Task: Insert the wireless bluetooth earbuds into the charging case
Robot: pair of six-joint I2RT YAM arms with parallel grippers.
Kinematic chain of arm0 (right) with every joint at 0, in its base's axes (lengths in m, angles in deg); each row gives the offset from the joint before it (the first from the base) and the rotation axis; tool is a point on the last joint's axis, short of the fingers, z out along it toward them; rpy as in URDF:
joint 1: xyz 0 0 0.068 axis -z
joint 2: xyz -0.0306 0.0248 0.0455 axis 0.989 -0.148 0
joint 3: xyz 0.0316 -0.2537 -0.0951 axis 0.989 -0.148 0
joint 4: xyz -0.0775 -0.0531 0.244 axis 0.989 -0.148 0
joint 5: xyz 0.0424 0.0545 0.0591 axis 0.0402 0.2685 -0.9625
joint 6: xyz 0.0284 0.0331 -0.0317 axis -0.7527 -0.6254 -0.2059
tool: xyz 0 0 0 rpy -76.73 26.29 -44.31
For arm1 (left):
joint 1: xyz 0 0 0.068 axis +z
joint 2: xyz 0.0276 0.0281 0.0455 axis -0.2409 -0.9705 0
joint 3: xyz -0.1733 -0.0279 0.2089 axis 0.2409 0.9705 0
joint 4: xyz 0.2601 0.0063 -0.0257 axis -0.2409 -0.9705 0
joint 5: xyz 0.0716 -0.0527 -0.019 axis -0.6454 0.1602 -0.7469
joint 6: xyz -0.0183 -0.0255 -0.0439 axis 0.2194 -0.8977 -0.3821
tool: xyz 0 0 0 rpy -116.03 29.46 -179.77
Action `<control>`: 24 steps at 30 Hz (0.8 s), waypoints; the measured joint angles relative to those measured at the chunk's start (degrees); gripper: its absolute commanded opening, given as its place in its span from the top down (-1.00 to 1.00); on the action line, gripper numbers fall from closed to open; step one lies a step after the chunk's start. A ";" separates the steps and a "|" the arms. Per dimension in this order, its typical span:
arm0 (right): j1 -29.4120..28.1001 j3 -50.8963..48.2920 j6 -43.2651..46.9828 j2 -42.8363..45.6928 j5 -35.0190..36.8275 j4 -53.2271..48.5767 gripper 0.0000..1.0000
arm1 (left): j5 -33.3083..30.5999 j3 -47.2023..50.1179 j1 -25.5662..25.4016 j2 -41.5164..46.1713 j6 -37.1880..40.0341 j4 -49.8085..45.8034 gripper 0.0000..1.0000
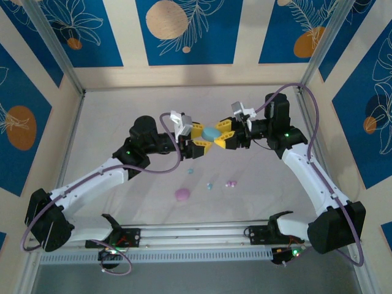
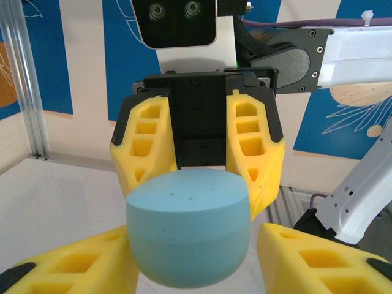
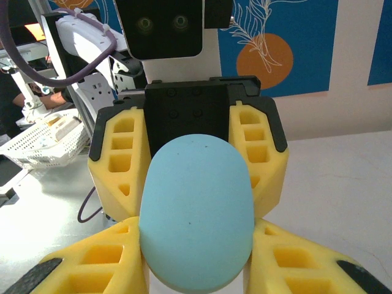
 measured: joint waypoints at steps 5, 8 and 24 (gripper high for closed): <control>0.00 0.00 1.20 0.00 0.02 -0.59 0.29 | 0.74 -0.50 0.00 -1.20 -1.92 1.88 0.06; 0.00 0.00 1.95 0.00 -0.24 -0.74 0.29 | 0.96 -0.61 0.00 -1.33 -2.64 2.08 0.10; 0.50 1.14 -1.38 -0.17 0.09 -1.18 0.02 | 2.43 -1.90 0.26 -2.23 -2.71 1.81 0.53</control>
